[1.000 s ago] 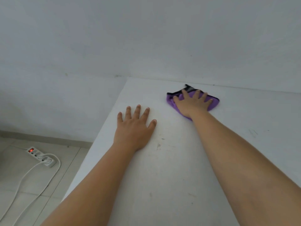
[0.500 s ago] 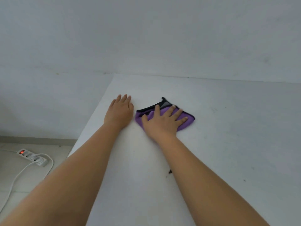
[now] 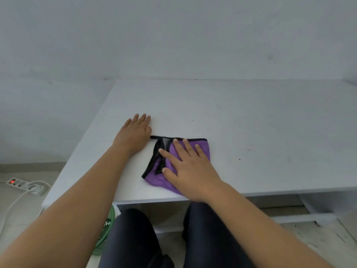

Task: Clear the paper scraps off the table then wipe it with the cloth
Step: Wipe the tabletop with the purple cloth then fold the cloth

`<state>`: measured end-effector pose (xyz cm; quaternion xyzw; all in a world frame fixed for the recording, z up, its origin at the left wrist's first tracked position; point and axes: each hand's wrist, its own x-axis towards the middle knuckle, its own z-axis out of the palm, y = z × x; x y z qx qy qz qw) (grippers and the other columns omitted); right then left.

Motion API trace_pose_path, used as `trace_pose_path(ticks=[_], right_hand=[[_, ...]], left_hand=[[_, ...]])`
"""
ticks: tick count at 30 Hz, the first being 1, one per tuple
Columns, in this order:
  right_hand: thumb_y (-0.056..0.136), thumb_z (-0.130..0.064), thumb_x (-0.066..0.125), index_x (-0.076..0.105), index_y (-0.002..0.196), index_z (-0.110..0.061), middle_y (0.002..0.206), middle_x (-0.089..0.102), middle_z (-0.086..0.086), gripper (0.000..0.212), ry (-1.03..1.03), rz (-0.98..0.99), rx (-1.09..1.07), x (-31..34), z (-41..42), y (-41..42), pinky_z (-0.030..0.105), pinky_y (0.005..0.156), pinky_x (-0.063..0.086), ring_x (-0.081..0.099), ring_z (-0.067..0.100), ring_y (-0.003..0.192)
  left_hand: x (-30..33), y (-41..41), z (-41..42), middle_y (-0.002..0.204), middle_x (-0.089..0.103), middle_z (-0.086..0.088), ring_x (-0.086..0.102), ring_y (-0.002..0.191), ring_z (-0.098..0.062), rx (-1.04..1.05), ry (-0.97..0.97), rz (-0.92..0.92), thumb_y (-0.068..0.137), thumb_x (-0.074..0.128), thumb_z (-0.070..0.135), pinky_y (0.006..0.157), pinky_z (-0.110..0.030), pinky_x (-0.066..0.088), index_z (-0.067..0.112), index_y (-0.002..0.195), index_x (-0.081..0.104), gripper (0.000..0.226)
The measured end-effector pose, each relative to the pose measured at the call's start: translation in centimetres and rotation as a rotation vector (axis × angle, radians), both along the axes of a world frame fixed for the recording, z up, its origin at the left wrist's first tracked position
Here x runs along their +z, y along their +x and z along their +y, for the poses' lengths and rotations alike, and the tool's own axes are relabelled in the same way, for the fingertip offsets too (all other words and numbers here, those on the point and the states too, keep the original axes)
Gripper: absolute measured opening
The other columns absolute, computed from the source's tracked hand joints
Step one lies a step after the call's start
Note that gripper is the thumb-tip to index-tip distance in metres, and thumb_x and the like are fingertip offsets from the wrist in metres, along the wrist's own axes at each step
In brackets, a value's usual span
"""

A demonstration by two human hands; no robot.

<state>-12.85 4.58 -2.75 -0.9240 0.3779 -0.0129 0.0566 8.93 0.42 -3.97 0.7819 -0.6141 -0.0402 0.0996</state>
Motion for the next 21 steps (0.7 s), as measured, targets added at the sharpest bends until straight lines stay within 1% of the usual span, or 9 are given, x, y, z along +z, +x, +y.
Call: trace_pose_path(ticks=[3,6,8,11,13,15,17,19,21], right_hand=[[0.098,-0.044,0.018,0.002,0.148,-0.04,0.159,-0.005,-0.007,0.053,-0.011,-0.026,0.067,0.2,0.2,-3.2,0.034,0.12,-0.005,-0.009,0.011,0.146],[0.097,-0.041,0.013,0.004,0.149,-0.039,0.159,-0.005,-0.008,0.053,-0.019,-0.011,-0.002,0.3,-0.1,-7.1,0.029,0.119,-0.005,-0.008,0.009,0.146],[0.095,-0.042,0.009,0.002,0.149,-0.036,0.159,-0.006,-0.004,0.055,-0.039,0.028,-0.151,0.3,-1.1,-9.7,0.034,0.12,-0.002,-0.008,0.013,0.147],[0.098,-0.043,0.01,-0.003,0.15,-0.032,0.16,-0.008,0.004,0.055,-0.007,0.084,-0.45,0.2,-2.7,-11.1,0.046,0.119,0.0,-0.009,0.025,0.147],[0.097,-0.046,0.011,-0.004,0.15,-0.03,0.159,-0.009,0.008,0.057,0.015,0.09,-0.523,0.1,-3.5,-9.8,0.05,0.118,-0.001,-0.01,0.032,0.146],[0.098,-0.046,0.014,-0.002,0.151,-0.028,0.159,-0.008,0.009,0.058,0.017,0.075,-0.45,0.1,-4.2,-7.7,0.049,0.118,-0.001,-0.009,0.032,0.146],[0.099,-0.042,0.018,0.002,0.151,-0.028,0.16,-0.006,0.005,0.056,0.015,0.038,-0.322,0.2,-5.2,-5.5,0.043,0.119,0.0,-0.007,0.027,0.147],[0.099,-0.037,0.021,0.006,0.151,-0.028,0.16,-0.003,0.003,0.054,0.029,-0.003,-0.213,0.3,-6.6,-3.2,0.039,0.12,0.001,-0.006,0.022,0.147],[0.1,-0.033,0.022,0.01,0.151,-0.026,0.16,-0.001,0.003,0.053,0.04,-0.019,-0.138,0.2,-8.1,-0.8,0.038,0.12,0.002,-0.004,0.02,0.147]], left_hand=[[-0.1,-1.1,1.4,0.159,0.007,0.005,0.001,0.146,-0.01,-0.03,-0.051,0.021,0.1,0.018,0.024,0.119,-0.029,0.001,0.02,0.151,0.012,0.052],[-0.1,-1.3,2.0,0.158,0.009,0.006,0.004,0.146,-0.008,-0.042,-0.061,0.057,0.101,0.018,0.024,0.119,-0.027,0.003,0.02,0.15,0.015,0.05],[0.0,-1.4,2.0,0.158,0.01,0.006,0.004,0.146,-0.008,-0.04,-0.049,0.066,0.101,0.017,0.024,0.119,-0.026,0.003,0.02,0.15,0.016,0.049],[0.1,-1.6,2.1,0.158,0.012,0.007,0.006,0.145,-0.007,-0.035,-0.022,0.069,0.101,0.018,0.025,0.118,-0.026,0.004,0.021,0.15,0.018,0.049],[0.2,-1.6,2.1,0.158,0.014,0.007,0.009,0.145,-0.008,-0.027,-0.034,0.068,0.101,0.02,0.025,0.117,-0.026,0.005,0.021,0.149,0.021,0.049],[0.4,-1.7,2.0,0.156,0.021,0.004,0.015,0.144,-0.012,-0.011,-0.069,0.088,0.1,0.024,0.024,0.117,-0.027,0.01,0.02,0.147,0.027,0.048],[0.4,-2.0,1.5,0.153,0.028,0.001,0.022,0.142,-0.015,-0.005,-0.115,0.116,0.099,0.028,0.022,0.115,-0.029,0.016,0.017,0.144,0.034,0.046],[0.3,-2.2,0.5,0.152,0.03,0.0,0.026,0.14,-0.016,-0.018,-0.134,0.141,0.098,0.029,0.02,0.115,-0.03,0.019,0.016,0.143,0.036,0.045],[0.1,-2.4,-0.7,0.152,0.03,0.001,0.027,0.14,-0.017,-0.032,-0.132,0.155,0.098,0.029,0.019,0.114,-0.03,0.021,0.017,0.143,0.035,0.046]])
